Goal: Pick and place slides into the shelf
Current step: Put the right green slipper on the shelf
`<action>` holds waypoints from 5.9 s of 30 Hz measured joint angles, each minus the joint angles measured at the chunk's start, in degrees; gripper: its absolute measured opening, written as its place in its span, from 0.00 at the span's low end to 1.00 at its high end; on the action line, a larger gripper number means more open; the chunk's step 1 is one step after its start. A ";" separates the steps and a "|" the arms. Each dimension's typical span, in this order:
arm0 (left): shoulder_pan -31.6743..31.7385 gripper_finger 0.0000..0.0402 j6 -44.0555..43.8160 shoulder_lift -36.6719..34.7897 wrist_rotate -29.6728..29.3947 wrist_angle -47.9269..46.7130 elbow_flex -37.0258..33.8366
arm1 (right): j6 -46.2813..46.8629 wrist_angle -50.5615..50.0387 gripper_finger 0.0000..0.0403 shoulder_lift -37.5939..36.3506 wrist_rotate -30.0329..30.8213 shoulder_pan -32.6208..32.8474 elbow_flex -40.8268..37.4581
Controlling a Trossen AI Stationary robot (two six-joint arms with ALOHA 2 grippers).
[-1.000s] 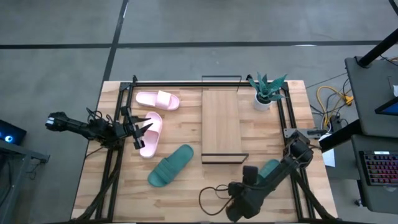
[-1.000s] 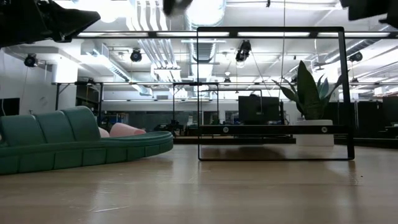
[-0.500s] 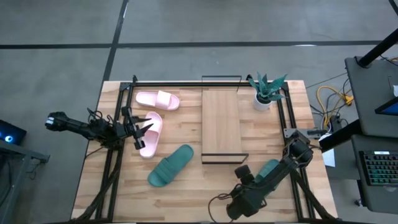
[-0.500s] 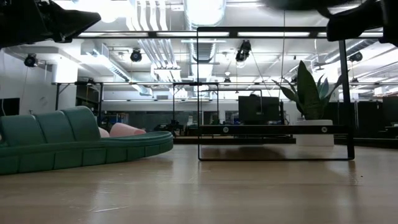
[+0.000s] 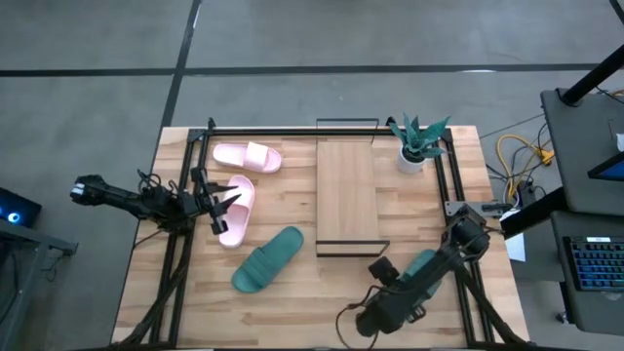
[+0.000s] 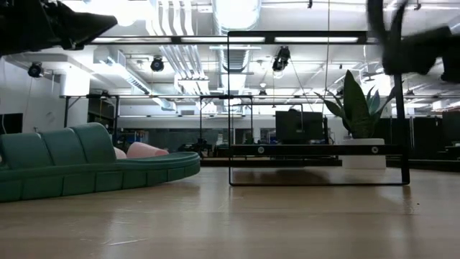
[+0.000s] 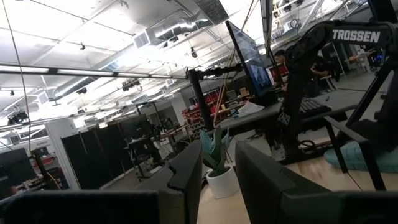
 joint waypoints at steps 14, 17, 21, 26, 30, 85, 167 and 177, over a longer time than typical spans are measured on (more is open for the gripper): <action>0.01 0.21 0.00 0.15 -0.01 0.06 -0.02 | -4.06 0.04 0.52 -0.22 7.89 -0.11 -5.40; 0.01 0.21 0.00 0.15 0.00 0.06 -0.01 | -4.61 0.10 0.51 -0.22 6.50 -0.45 -5.56; 0.01 0.21 0.00 0.17 0.00 0.06 -0.01 | -4.55 0.11 0.51 -0.22 2.60 -1.26 -6.45; 0.01 0.21 0.00 0.15 0.00 0.06 -0.02 | -4.44 0.08 0.51 -0.31 2.50 -1.56 -8.06; 0.01 0.21 0.00 0.23 0.00 0.06 -0.02 | -3.79 0.06 0.50 -0.31 2.44 -1.61 -8.88; 0.01 0.21 0.00 0.66 0.02 0.05 -0.02 | 11.97 0.27 0.03 -6.92 -11.16 -2.53 -8.67; 0.00 0.42 49.66 36.30 19.22 24.68 12.54 | -2.61 50.65 0.03 -24.98 68.54 -0.97 18.48; 0.02 0.57 60.47 49.80 14.49 28.55 25.34 | -10.92 59.75 0.03 -24.98 68.58 -0.83 18.67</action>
